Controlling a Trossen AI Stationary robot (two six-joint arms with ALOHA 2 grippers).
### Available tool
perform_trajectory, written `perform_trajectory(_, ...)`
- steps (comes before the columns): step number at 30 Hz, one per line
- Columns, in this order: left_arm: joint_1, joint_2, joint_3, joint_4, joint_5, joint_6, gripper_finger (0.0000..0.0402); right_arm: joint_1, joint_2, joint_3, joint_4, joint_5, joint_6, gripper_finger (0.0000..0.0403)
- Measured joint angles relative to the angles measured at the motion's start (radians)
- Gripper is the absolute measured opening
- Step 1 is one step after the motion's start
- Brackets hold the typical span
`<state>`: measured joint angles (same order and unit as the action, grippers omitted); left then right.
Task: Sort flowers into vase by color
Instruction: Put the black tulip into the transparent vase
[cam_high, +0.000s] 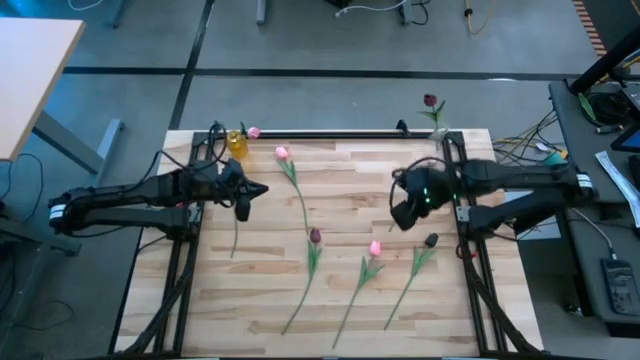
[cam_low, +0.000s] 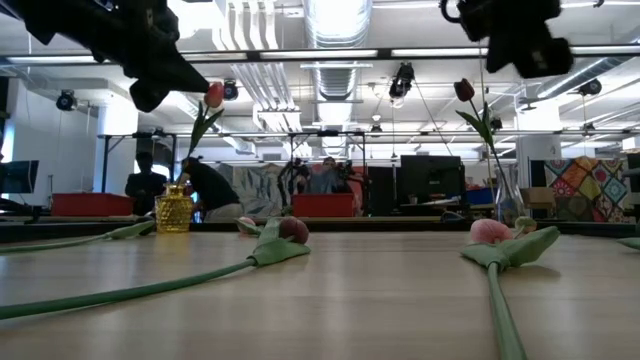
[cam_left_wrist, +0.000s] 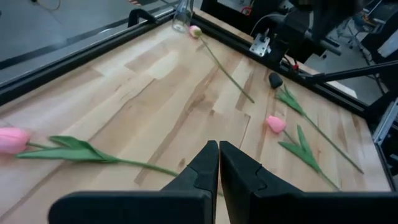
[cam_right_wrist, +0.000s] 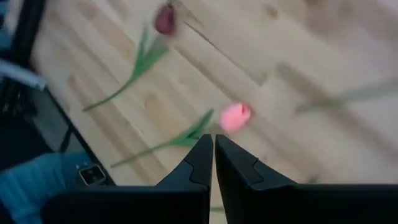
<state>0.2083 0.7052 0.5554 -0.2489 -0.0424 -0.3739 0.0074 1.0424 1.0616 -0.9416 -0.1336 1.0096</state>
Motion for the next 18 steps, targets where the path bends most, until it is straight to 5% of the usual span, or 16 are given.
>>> perform_trajectory(10,0.005,0.000,0.004,0.016,-0.002,0.056,0.0000,0.357,0.011,-0.106,-0.042,0.154,0.721,0.0012)
perform_trajectory(18,0.008,0.001,0.004,0.015,-0.001,0.059,0.0000,0.436,0.135,-0.134,-0.082,0.086,0.997,0.0035)
